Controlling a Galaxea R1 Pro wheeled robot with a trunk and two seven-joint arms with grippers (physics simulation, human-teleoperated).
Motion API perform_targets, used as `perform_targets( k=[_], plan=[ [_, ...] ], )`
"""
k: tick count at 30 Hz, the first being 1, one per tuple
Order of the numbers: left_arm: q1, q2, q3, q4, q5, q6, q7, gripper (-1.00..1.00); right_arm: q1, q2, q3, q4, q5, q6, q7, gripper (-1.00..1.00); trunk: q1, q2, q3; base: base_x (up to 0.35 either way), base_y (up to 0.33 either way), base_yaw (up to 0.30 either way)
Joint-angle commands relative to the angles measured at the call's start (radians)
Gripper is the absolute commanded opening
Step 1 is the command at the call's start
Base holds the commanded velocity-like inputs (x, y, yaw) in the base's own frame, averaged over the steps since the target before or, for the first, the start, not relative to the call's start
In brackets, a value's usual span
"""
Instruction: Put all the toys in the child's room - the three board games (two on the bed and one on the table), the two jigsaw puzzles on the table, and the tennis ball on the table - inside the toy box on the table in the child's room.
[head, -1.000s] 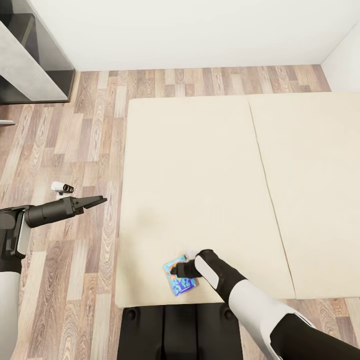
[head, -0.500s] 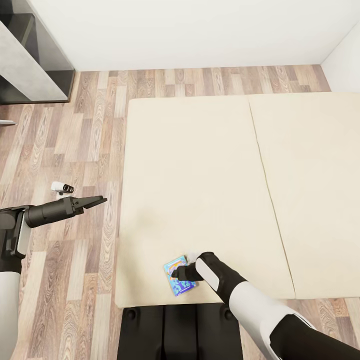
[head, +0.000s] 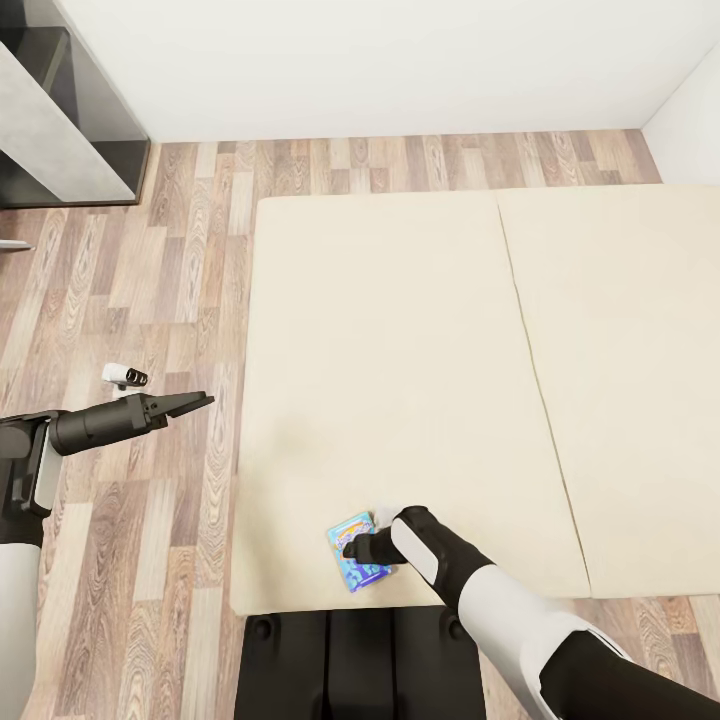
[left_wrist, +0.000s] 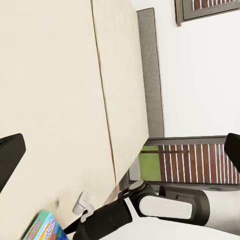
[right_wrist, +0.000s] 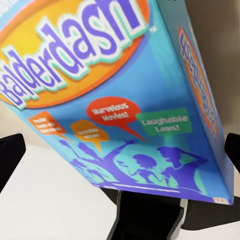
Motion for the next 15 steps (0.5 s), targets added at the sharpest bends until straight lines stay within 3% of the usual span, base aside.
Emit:
perform_targets(
  k=[1,15],
  plan=[
    [0.000,0.000,0.000,0.000,-0.001,0.011,-0.004,1.00,-0.001,0.000,0.005,-0.001,-0.011,0.002,-0.008,1.00,0.001,-0.002,-0.001,0.000,0.000,0.000],
    [0.000,0.000,0.000,0.000,-0.001,0.011,-0.004,1.00,-0.001,0.000,0.005,0.000,-0.010,0.000,0.087,1.00,0.001,-0.002,-0.001,0.000,0.000,0.000]
  ],
)
